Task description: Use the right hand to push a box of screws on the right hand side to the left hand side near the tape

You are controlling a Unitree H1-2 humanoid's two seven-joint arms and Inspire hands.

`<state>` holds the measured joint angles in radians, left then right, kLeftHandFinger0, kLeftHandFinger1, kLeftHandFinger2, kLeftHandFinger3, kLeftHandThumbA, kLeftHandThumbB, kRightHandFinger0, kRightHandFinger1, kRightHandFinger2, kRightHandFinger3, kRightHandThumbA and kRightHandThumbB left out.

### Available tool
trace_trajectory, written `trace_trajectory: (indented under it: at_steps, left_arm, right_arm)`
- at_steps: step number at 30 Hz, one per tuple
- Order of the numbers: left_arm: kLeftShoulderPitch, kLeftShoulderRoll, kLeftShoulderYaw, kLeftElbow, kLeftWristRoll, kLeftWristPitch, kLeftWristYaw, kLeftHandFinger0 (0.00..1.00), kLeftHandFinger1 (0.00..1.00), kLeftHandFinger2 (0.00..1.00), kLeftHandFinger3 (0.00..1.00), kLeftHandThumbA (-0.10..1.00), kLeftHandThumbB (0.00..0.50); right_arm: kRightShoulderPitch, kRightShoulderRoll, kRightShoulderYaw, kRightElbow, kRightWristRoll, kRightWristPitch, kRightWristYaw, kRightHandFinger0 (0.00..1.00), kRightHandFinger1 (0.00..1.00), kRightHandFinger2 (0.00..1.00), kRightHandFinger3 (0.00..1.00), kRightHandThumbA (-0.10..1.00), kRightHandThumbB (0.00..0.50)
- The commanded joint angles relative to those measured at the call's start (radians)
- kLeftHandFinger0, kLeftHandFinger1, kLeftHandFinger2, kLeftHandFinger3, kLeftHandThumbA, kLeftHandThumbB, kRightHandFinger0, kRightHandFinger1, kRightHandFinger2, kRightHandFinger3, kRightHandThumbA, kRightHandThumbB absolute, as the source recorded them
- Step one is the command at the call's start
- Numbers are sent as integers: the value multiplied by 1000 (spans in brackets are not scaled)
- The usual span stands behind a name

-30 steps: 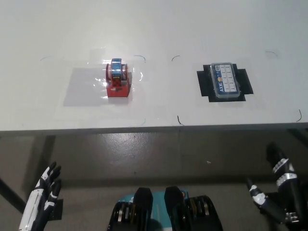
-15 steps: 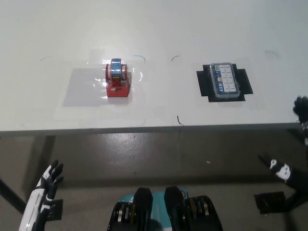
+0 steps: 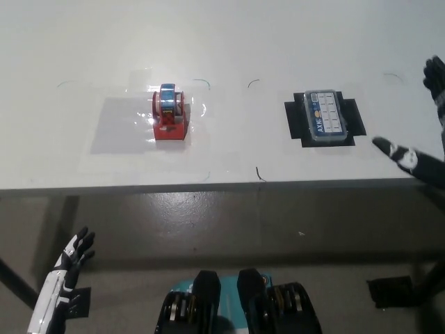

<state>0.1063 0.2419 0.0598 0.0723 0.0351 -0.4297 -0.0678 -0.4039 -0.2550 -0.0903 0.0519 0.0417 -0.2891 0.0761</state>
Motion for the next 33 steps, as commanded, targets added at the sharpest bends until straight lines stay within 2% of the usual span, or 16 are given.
trace_trajectory:
  at_steps: [1,3,6,7,10,12,14,18,20,23,24,25,27,31,33]
  left_arm:
    - [15,18,-4,-41,28,-40,1,1000,1000,1000,1000,1000,257]
    - [19,20,-8,-40,25,-40,-3,1000,1000,1000,1000,1000,260]
    - [26,22,-11,-43,19,-40,-11,1000,1000,1000,1000,1000,265]
    - [29,25,-12,-47,22,-40,-11,1000,1000,1000,1000,1000,252]
    - [28,31,-19,-46,0,-40,-30,1000,1000,1000,1000,1000,239]
    - [28,30,-20,-49,4,-40,-29,1000,1000,1000,1000,1000,242]
    - [36,26,-21,-53,-4,-40,-31,1000,1000,1000,1000,1000,244]
    - [53,21,-23,-57,0,-40,-26,1000,1000,1000,1000,1000,256]
    - [53,21,-24,-57,-7,-40,-30,1000,1000,1000,1000,1000,271]
    - [49,22,-24,-56,-23,-40,-38,1000,1000,1000,1000,1000,244]
    - [46,23,-24,-56,-26,-40,-41,1000,1000,1000,1000,1000,244]
    - [48,27,-25,-59,-20,-40,-43,1000,1000,1000,1000,1000,251]
    - [47,28,-23,-67,4,-40,-36,1000,1000,1000,1000,1000,259]
    - [47,23,-21,-74,-1,-40,-35,1000,1000,1000,1000,1000,256]
    - [43,25,-20,-73,6,-40,-32,1000,1000,1000,1000,1000,269]
  right_arm:
    - [-142,-3,-18,117,61,19,10,1000,1000,1000,1000,1000,325]
    - [-197,4,-22,190,76,26,12,1000,1000,1000,1000,1000,306]
    - [-265,5,-18,291,50,17,-2,1000,1000,1000,1000,1000,313]
    - [-287,10,-20,322,55,14,-5,1000,1000,1000,1000,1000,311]
    - [-368,5,-16,464,32,-19,-13,1000,1000,1000,1000,1000,356]
    - [-425,3,-16,566,22,-36,-27,1000,1000,1000,1000,1000,313]
    - [-478,7,-15,668,17,-60,-39,1000,1000,1000,1000,1000,341]
    - [-559,14,-6,849,-7,-113,-78,1000,1000,1000,1000,1000,354]
    - [-598,14,2,936,-17,-139,-93,1000,1000,1000,1000,1000,379]
    - [-660,19,-3,1077,2,-168,-93,1000,1000,1000,1000,1000,345]
    - [-669,18,-5,1098,5,-175,-93,1000,1000,1000,1000,1000,303]
    - [-679,21,-7,1125,9,-176,-95,1000,1000,1000,1000,1000,325]
    - [-697,24,-9,1187,12,-175,-107,1000,1000,1000,1000,1000,303]
    - [-707,32,-18,1265,27,-169,-107,1000,1000,1000,1000,1000,348]
    - [-709,34,-24,1291,34,-159,-100,1000,1000,1000,1000,1000,327]
